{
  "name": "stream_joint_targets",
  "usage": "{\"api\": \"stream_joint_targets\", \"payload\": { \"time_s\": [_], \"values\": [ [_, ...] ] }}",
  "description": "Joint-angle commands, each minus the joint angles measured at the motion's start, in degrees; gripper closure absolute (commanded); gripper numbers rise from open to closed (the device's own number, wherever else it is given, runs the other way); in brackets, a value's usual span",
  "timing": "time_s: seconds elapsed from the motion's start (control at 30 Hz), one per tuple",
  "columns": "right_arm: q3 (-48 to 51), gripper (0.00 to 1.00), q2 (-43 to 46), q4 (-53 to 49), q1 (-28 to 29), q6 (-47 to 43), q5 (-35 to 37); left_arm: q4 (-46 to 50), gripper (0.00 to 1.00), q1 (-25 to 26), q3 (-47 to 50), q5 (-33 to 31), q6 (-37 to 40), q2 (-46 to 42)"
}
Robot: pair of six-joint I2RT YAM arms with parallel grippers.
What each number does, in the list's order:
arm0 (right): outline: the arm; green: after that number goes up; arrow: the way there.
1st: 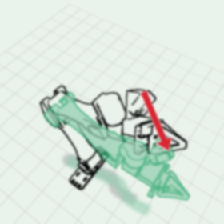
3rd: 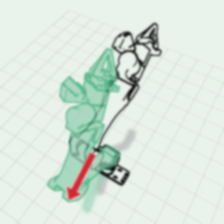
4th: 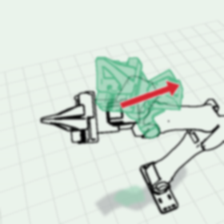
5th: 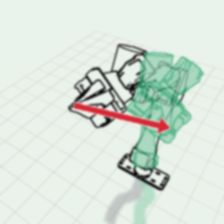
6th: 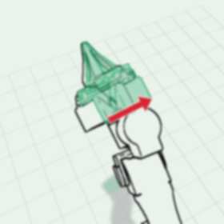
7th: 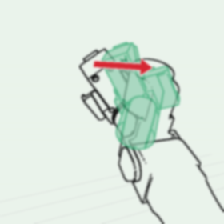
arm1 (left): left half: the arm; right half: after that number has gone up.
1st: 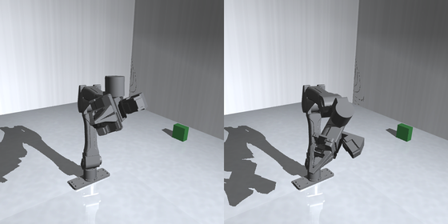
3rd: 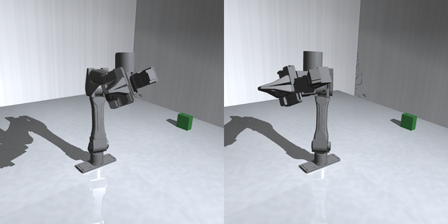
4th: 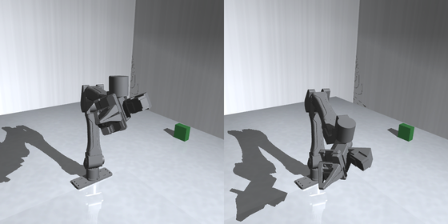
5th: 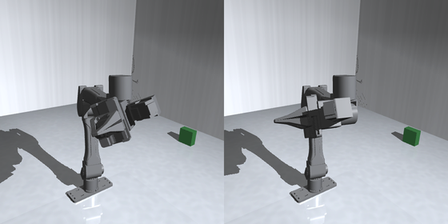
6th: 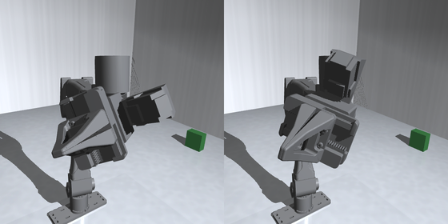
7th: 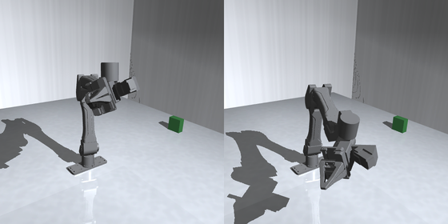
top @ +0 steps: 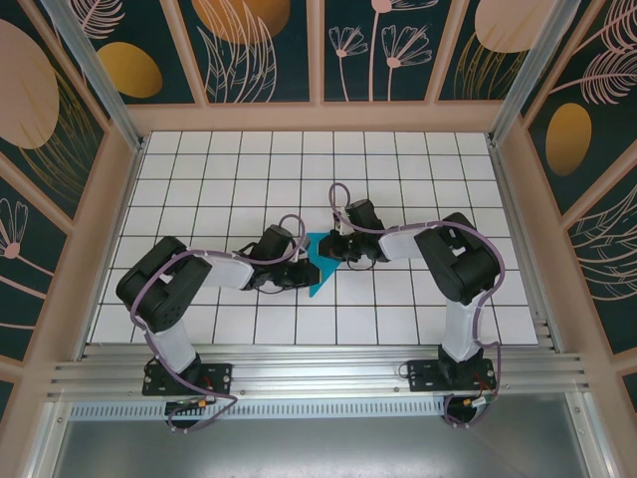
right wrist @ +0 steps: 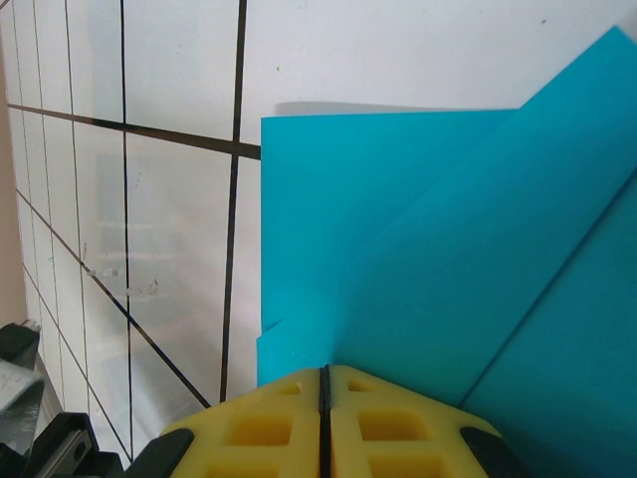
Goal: Fold a paper plane with a square sheet of paper (pick it up from the middle)
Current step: Fourth fold the wing at the center of the table.
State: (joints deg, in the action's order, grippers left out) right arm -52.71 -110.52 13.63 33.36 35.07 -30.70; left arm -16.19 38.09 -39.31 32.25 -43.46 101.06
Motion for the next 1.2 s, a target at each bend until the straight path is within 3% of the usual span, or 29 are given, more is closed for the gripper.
{"api": "stream_joint_targets", "payload": {
  "time_s": [0.0, 0.37, 0.67, 0.8, 1.03, 1.17],
  "values": [
    [2.3, 0.89, -4.6, -6.5, 0.3, -0.5, 6.7, 9.9, 0.84, 0.2, 4.0, 2.2, 3.5, -0.7],
    [2.2, 0.89, -4.3, -6.5, 0.4, -0.4, 6.5, 12.1, 0.84, 1.0, 7.8, 2.5, 5.1, -7.1],
    [1.6, 0.88, -4.1, -6.6, 0.4, -0.2, 6.2, 2.6, 0.84, 0.9, 6.5, -2.4, -1.2, -16.6],
    [1.7, 0.87, -4.3, -6.0, 0.5, 0.1, 5.9, 1.3, 0.84, 0.7, 2.9, -8.5, -3.1, -13.5],
    [1.4, 0.87, -4.9, -5.9, 0.6, 0.0, 5.3, -9.2, 0.82, 0.7, -2.4, -3.7, -7.5, -3.2],
    [1.8, 0.87, -5.1, -5.4, 0.6, 0.3, 5.0, -6.6, 0.83, 0.7, -3.1, -4.0, -7.3, 0.8]
  ]
}}
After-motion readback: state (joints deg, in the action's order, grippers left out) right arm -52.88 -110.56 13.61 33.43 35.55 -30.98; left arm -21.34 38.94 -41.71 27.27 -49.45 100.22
